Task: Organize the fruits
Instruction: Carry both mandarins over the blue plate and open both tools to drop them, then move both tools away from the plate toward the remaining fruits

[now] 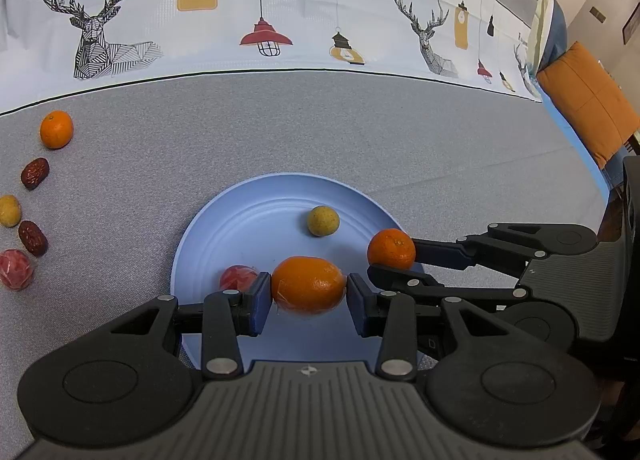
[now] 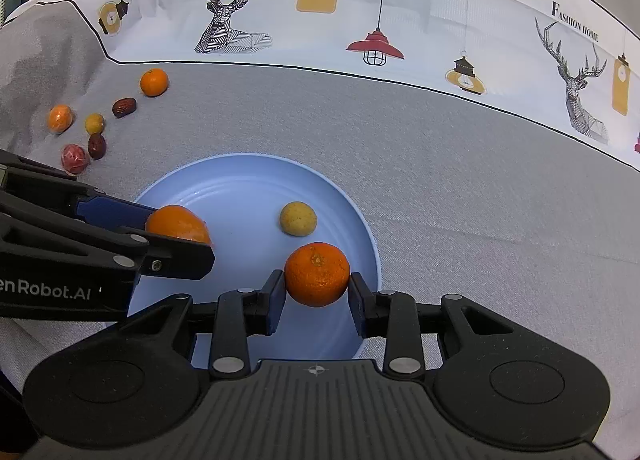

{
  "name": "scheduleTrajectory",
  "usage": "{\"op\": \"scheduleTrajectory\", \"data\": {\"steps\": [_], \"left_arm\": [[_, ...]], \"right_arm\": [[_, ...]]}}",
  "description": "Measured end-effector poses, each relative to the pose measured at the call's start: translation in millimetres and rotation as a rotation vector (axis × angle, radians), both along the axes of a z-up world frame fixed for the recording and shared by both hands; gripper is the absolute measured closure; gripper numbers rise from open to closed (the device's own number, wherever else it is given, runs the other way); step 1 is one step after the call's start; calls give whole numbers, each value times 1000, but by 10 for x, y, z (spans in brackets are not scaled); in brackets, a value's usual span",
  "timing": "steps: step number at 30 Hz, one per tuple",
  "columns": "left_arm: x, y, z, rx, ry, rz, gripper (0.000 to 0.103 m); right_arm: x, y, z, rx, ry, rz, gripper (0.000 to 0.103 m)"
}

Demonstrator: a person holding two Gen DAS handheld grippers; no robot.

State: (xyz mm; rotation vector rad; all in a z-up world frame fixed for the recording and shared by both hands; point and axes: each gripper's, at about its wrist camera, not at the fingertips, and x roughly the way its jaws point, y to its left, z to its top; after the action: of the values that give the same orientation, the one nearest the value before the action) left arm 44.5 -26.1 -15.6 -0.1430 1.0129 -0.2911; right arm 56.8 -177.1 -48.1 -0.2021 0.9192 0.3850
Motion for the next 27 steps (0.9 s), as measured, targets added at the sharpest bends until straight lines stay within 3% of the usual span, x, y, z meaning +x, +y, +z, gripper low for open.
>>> {"op": "scheduleTrajectory", "data": {"steps": [17, 20, 21, 22, 24, 27], "left_arm": [[-2, 7, -30, -3, 0, 0, 59], [1, 33, -29, -11, 1, 9, 50], [0, 39, -23, -9, -1, 16, 44], [-4, 55, -18, -9, -4, 23, 41], [-9, 84, -4, -14, -8, 37, 41], [-25, 124, 42, -15, -26, 58, 41]], "right_arm": [[-2, 7, -3, -2, -1, 0, 68], [1, 7, 2, -10, -4, -14, 66], [7, 3, 5, -15, -7, -21, 63], [4, 3, 8, -17, -13, -30, 51], [3, -10, 30, -18, -30, -48, 38], [15, -36, 42, 1, -37, -70, 36]]}}
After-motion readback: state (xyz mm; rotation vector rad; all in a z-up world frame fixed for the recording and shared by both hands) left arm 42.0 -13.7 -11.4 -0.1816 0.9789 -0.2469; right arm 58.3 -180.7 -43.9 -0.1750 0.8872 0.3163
